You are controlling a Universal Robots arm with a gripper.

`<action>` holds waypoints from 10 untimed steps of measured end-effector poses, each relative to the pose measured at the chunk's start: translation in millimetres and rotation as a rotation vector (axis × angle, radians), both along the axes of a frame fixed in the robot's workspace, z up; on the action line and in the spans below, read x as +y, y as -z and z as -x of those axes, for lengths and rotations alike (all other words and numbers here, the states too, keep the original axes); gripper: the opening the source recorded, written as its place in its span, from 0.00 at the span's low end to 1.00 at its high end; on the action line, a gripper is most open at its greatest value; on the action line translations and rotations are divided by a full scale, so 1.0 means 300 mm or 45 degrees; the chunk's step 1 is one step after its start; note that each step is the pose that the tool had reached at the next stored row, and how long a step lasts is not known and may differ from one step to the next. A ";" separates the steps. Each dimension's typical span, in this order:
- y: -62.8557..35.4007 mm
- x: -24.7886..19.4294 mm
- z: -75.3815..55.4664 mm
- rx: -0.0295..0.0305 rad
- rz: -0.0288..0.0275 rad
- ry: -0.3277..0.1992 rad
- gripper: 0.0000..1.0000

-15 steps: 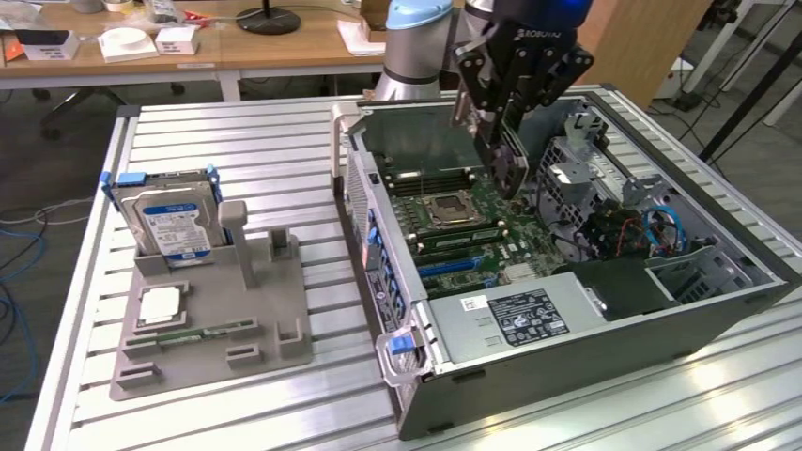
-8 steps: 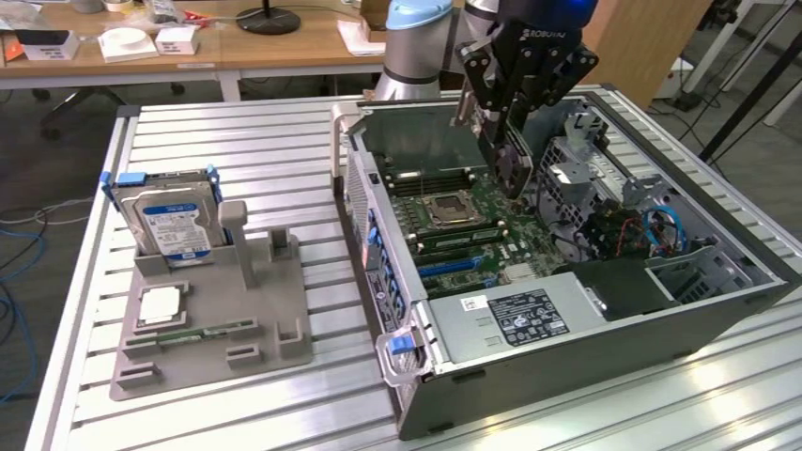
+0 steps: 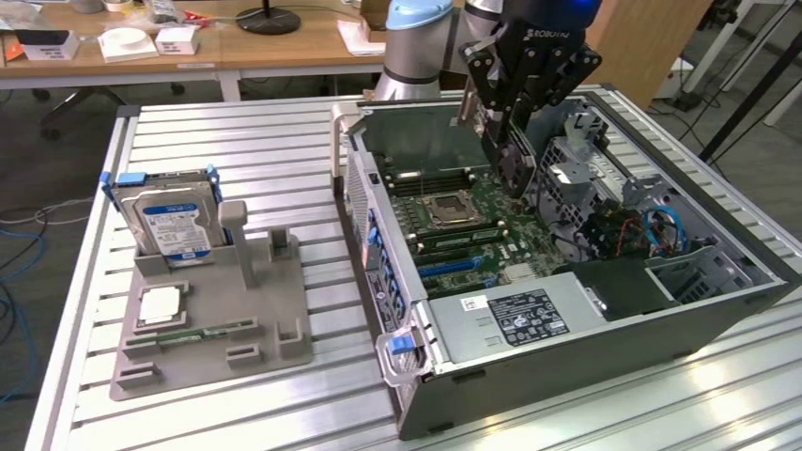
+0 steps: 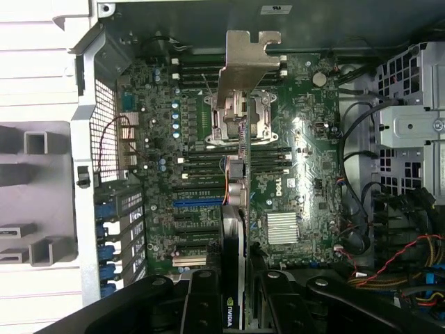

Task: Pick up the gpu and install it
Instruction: 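Insert the gpu into the slot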

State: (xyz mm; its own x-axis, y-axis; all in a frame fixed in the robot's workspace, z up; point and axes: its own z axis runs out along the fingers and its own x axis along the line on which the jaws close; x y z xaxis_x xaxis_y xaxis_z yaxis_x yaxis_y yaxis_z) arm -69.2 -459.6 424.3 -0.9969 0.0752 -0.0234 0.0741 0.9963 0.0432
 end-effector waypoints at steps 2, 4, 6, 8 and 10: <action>0.000 0.000 0.000 0.0001 0.0000 -0.001 0.26; 0.000 0.000 0.000 0.0000 0.0000 -0.002 0.26; 0.000 0.000 0.000 0.0001 0.0000 -0.004 0.26; 0.000 0.000 0.000 -0.0001 -0.0001 -0.007 0.26; 0.000 0.000 0.000 0.0000 0.0000 -0.010 0.26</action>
State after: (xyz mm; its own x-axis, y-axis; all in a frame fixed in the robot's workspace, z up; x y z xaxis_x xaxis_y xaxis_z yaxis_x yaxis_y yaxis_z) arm -69.2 -459.6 424.3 -0.9975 0.0671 -0.0234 0.0660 0.9969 0.0431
